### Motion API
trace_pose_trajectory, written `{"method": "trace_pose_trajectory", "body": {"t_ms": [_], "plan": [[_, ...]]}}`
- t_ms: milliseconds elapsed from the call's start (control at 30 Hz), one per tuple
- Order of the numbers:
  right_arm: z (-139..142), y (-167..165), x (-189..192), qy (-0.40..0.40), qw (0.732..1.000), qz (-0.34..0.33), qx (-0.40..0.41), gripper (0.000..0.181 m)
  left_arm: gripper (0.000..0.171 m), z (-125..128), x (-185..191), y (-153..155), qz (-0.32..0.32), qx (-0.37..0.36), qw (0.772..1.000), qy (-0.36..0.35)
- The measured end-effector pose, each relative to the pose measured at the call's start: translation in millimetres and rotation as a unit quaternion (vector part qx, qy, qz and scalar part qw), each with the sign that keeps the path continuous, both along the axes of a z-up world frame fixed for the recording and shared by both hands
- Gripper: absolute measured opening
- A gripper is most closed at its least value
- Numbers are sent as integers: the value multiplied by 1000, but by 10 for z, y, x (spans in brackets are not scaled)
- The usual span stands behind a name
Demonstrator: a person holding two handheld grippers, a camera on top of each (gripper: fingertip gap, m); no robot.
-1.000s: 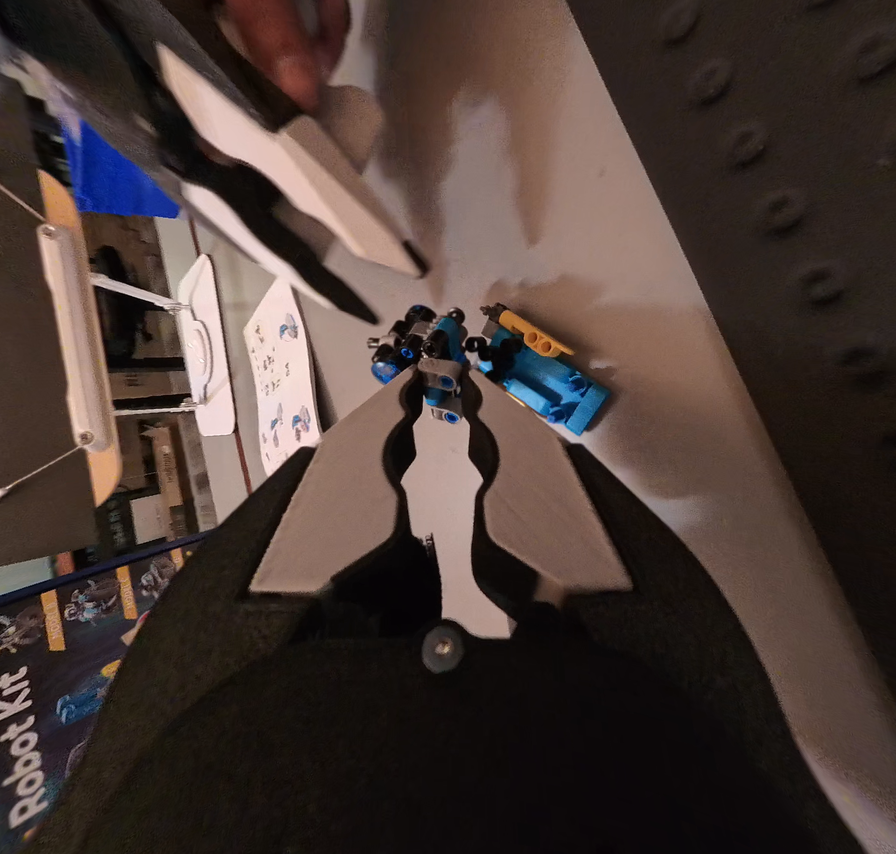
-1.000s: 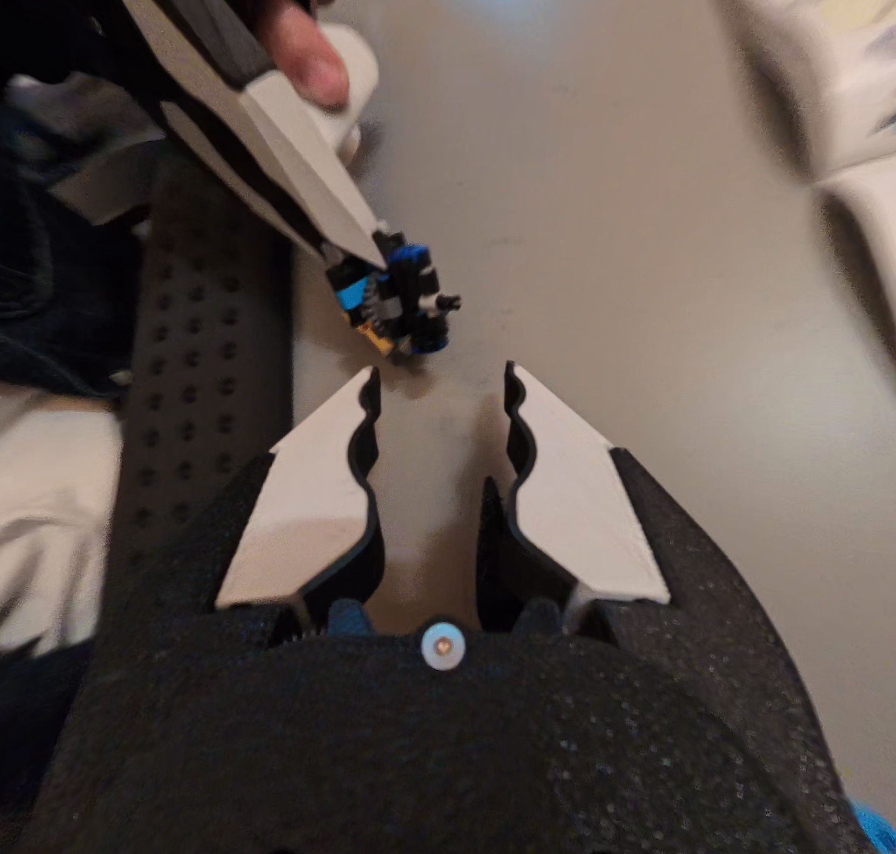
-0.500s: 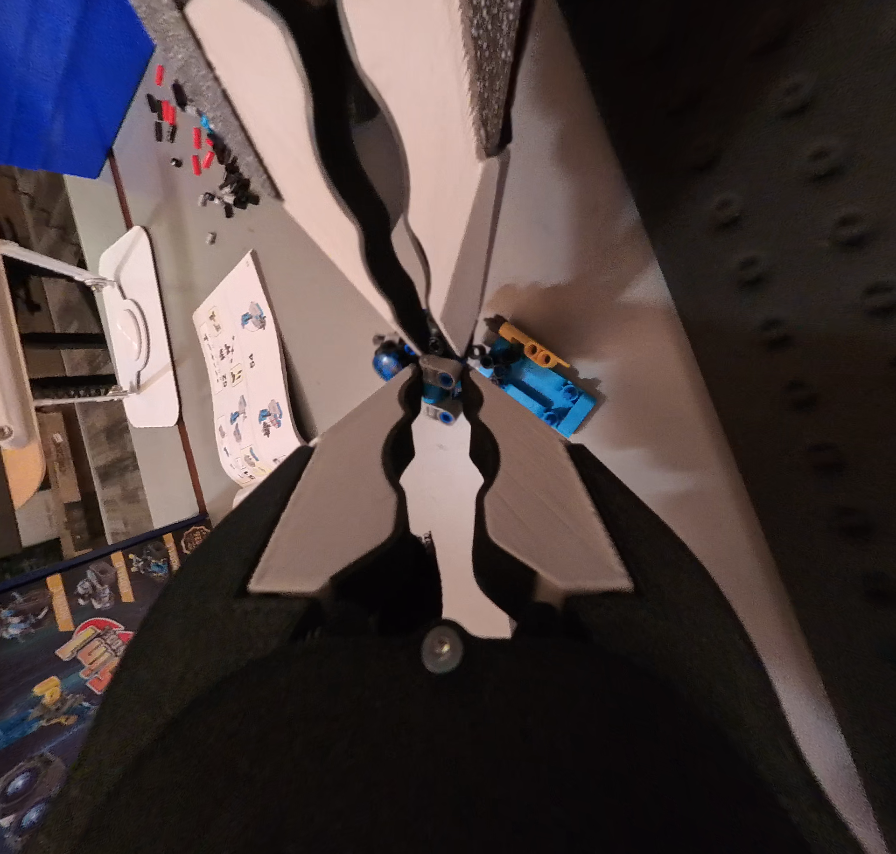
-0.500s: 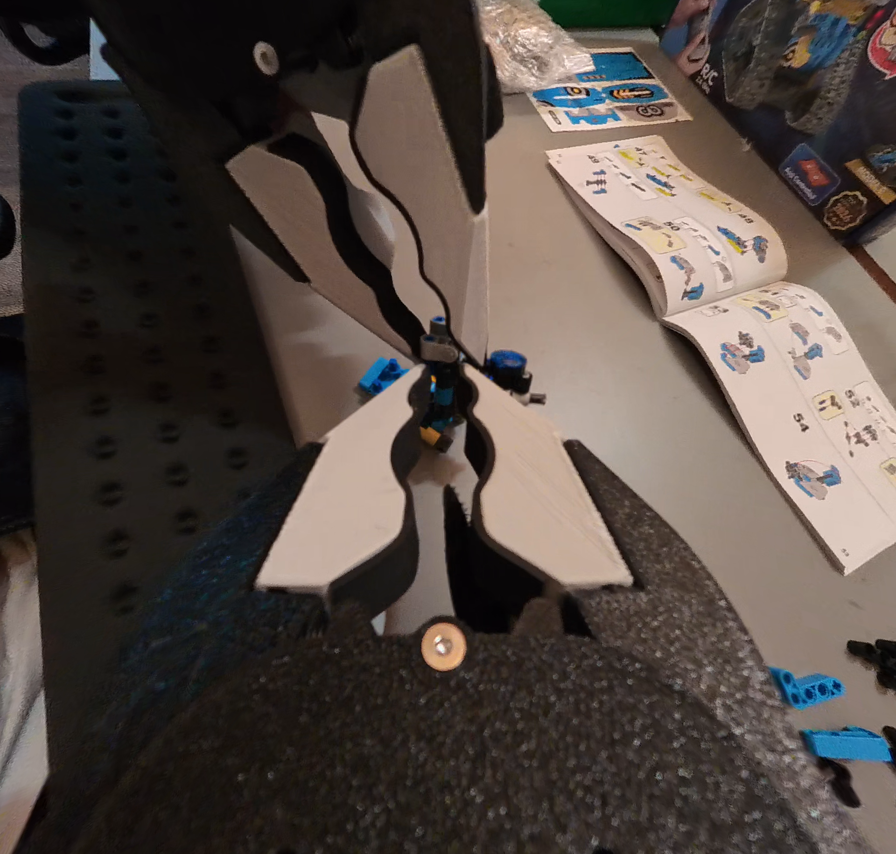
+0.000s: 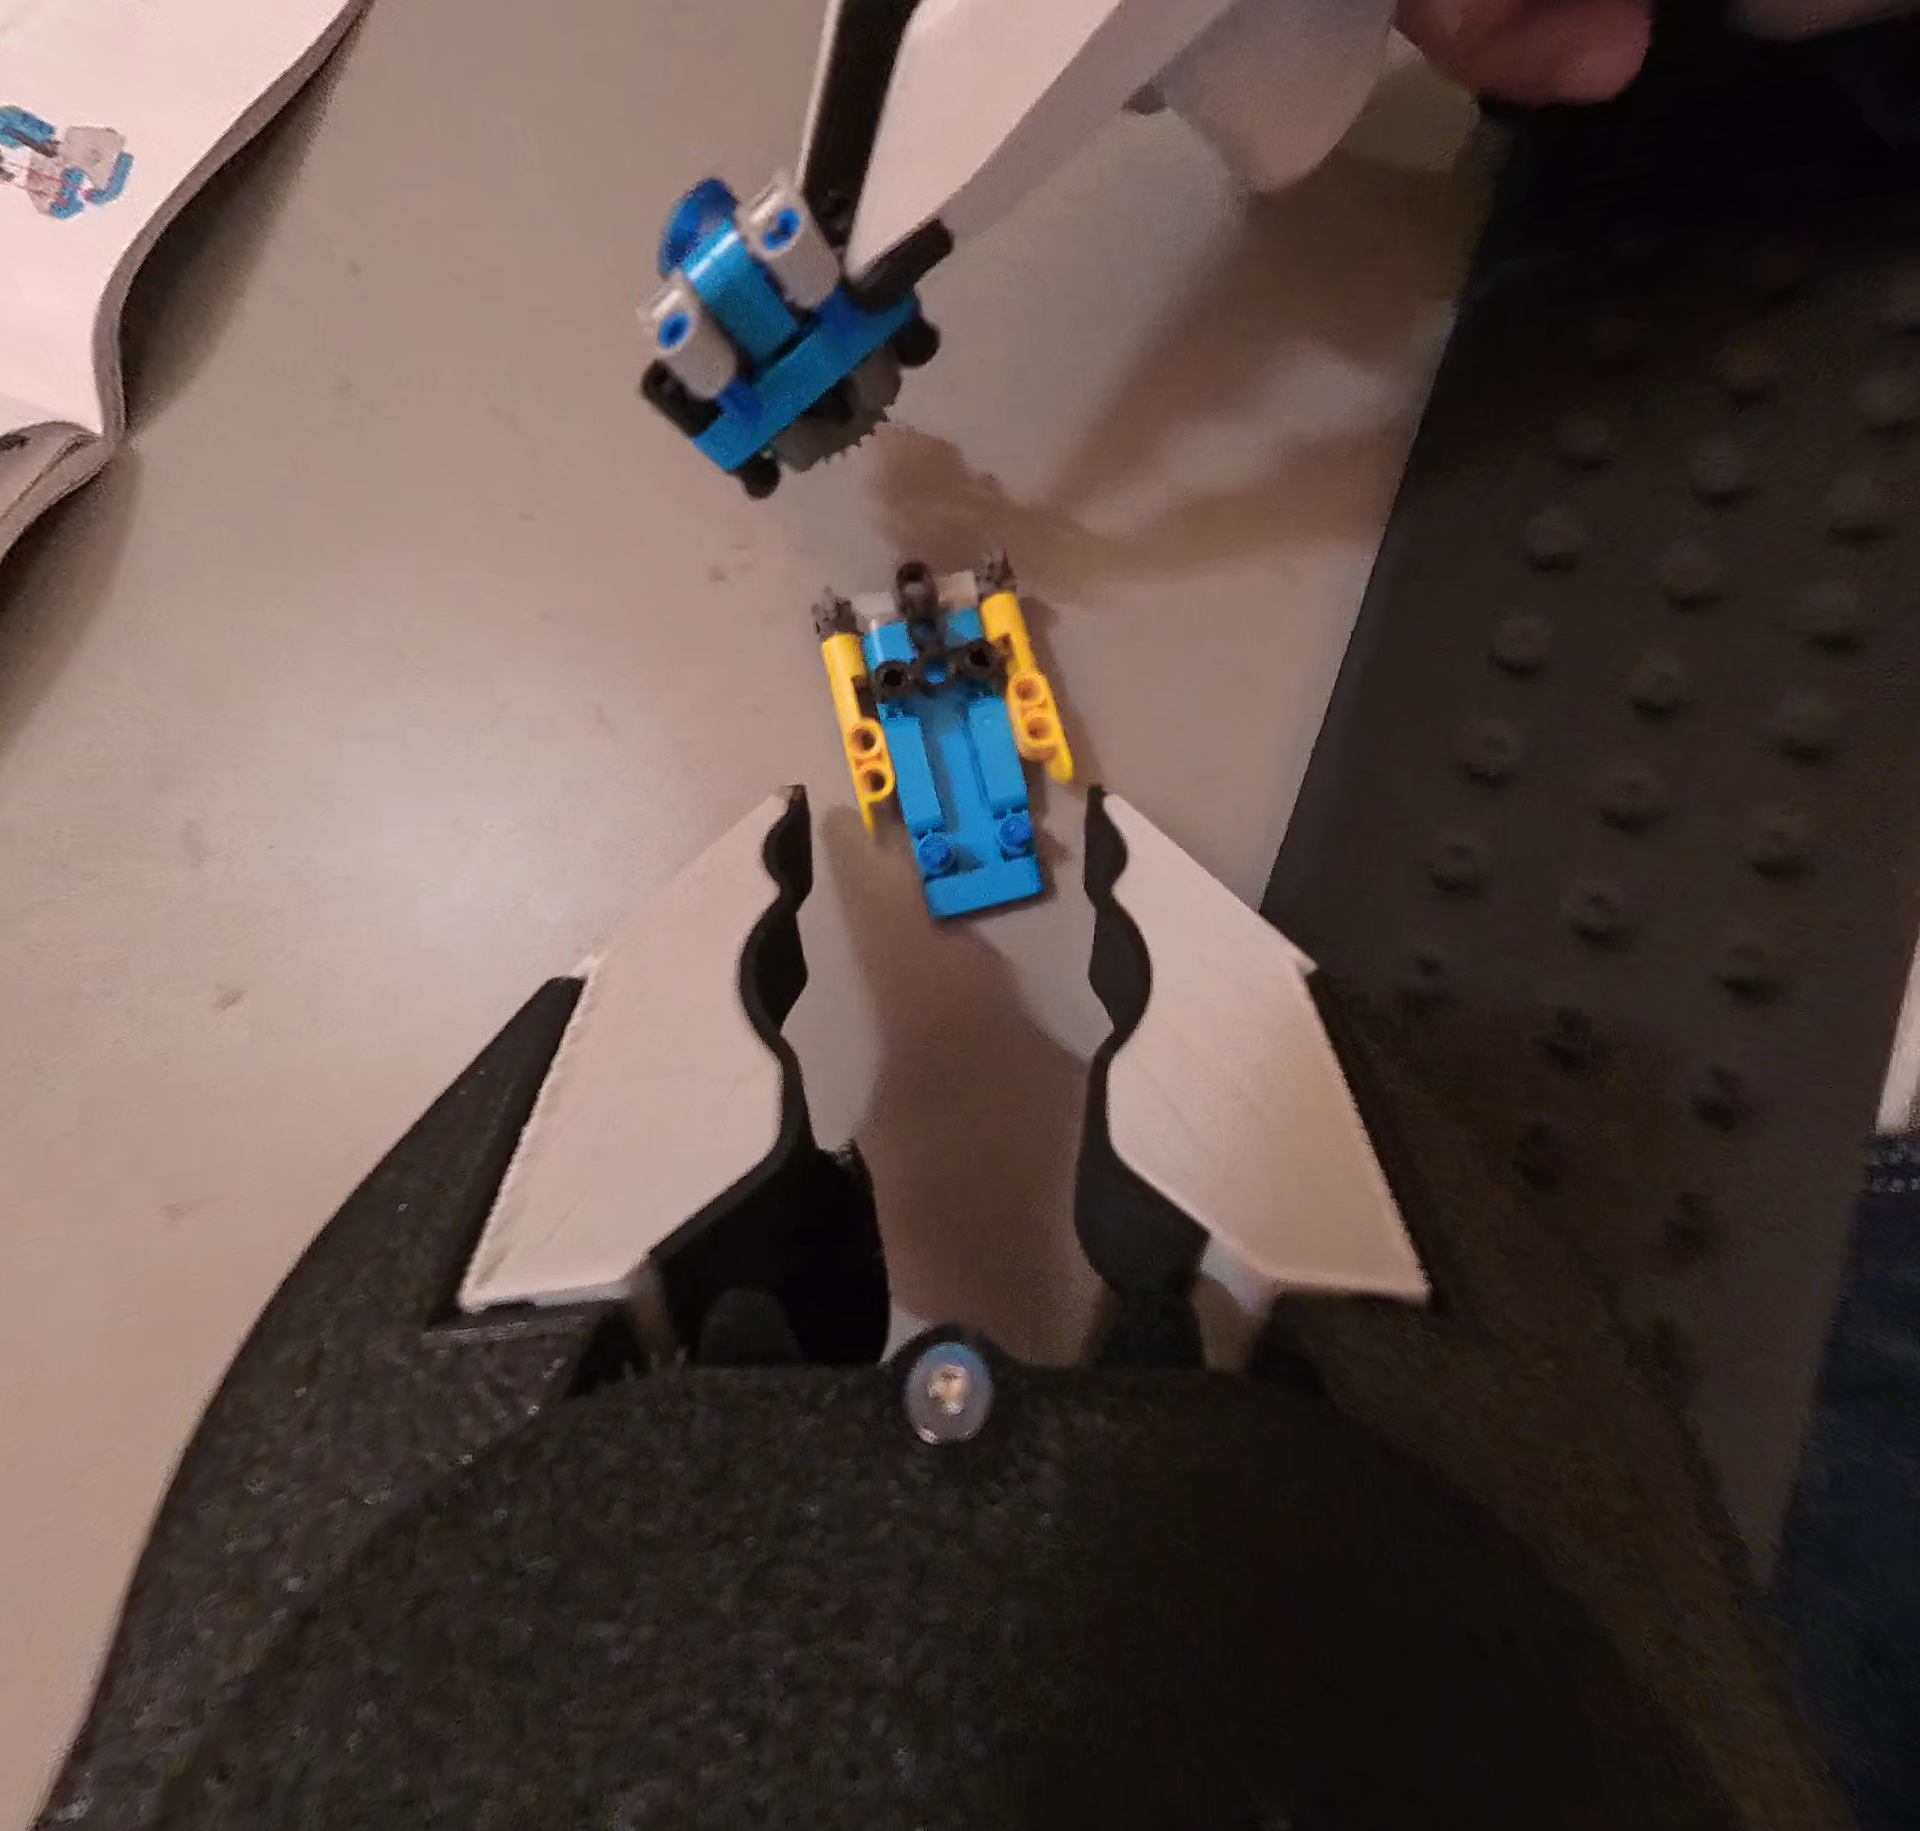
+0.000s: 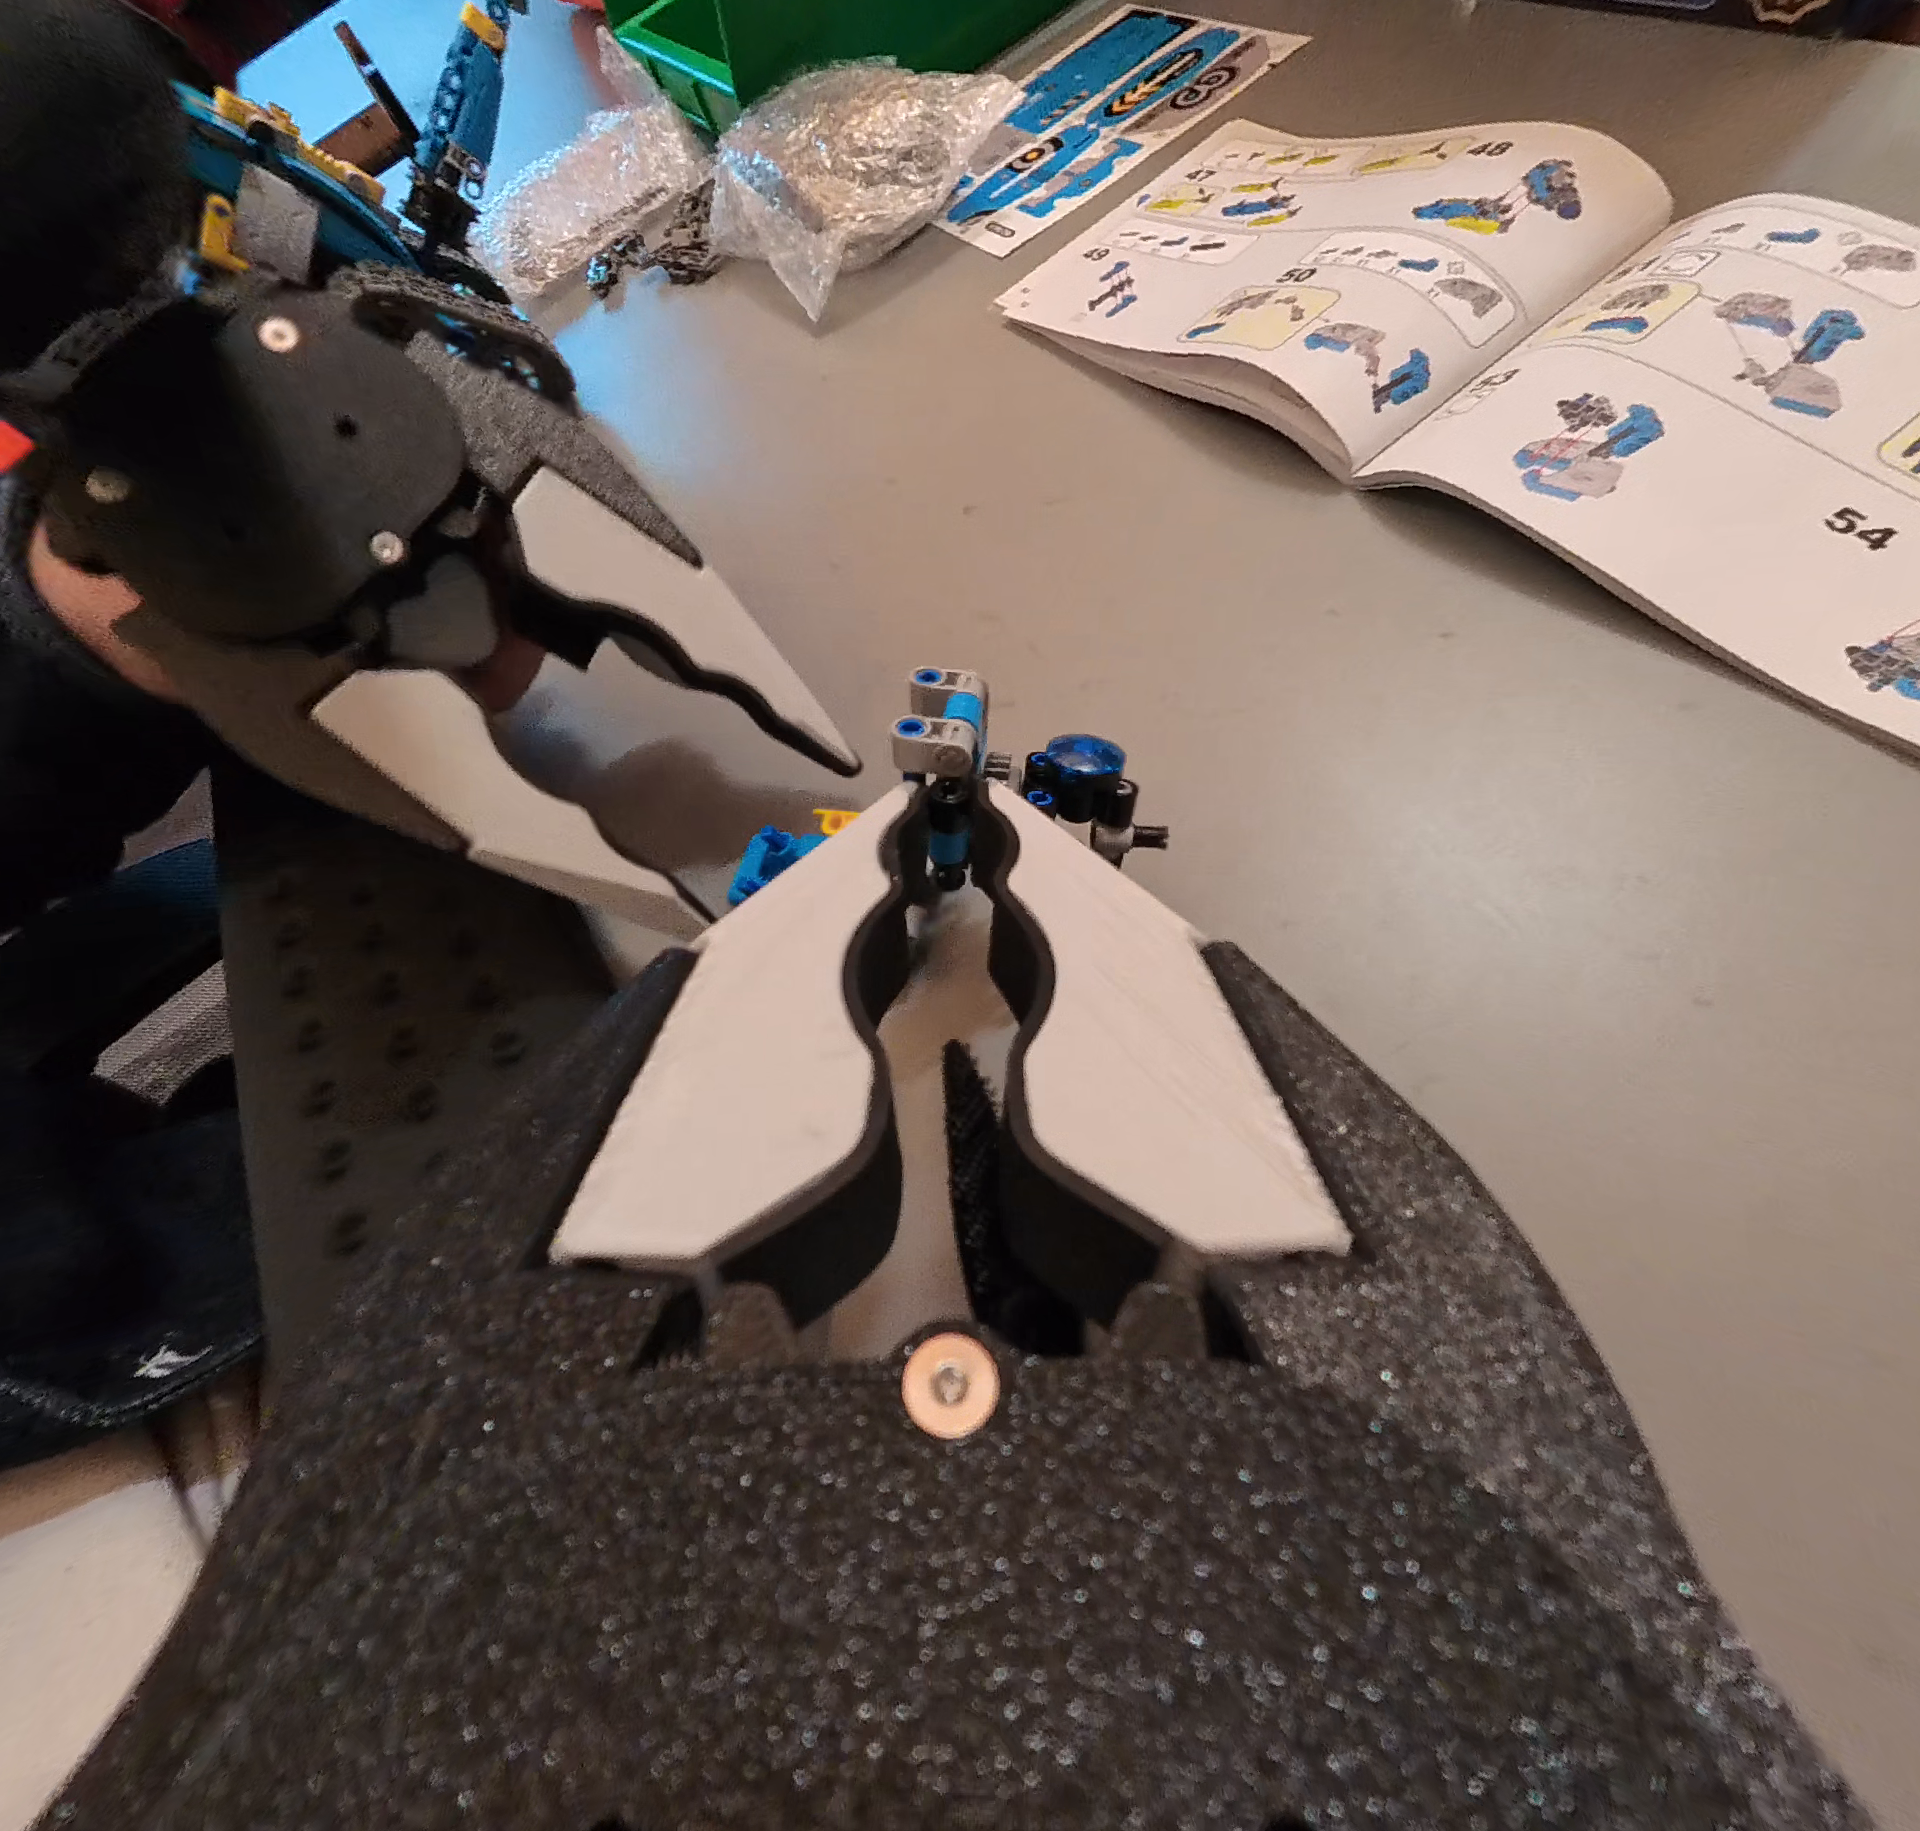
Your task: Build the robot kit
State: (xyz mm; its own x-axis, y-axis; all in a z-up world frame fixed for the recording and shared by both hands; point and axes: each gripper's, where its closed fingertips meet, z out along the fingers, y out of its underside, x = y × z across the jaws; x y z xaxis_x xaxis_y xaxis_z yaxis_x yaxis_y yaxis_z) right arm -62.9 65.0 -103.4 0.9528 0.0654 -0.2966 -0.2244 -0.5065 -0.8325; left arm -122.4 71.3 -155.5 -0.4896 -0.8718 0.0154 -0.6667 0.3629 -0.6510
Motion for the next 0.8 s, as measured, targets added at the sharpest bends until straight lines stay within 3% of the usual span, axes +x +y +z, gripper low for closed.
{"method": "trace_pose_trajectory", "body": {"t_ms": [67,167,233,333,400,433,533,600,800], "plan": [[17,22,-2,8,1000,7,5,7,42,2,80,-95,14,-13,1000,-3],[37,48,84,5,1000,6,10,7,42,-32,259,-107,103,-53,993,20],[79,58,119,-20,999,19,25,7,42,-34,391,-21,159,-38,986,16],[14,62,135,-69,997,37,21,7,43,-55,499,-24,195,-45,980,15],[-74,67,197,-96,995,33,2,7,75,33,516,41,214,-52,975,-2],[-86,67,204,-94,995,36,1,7,79,98,502,44,201,-62,977,-13],[-56,75,205,-75,996,36,12,7,65,284,456,76,117,-82,989,-38],[-52,85,177,-64,997,38,15,7,47,373,540,183,65,-87,991,-73],[-77,95,186,-80,996,29,15,7,41,297,692,186,-89,-131,985,-63]]}}
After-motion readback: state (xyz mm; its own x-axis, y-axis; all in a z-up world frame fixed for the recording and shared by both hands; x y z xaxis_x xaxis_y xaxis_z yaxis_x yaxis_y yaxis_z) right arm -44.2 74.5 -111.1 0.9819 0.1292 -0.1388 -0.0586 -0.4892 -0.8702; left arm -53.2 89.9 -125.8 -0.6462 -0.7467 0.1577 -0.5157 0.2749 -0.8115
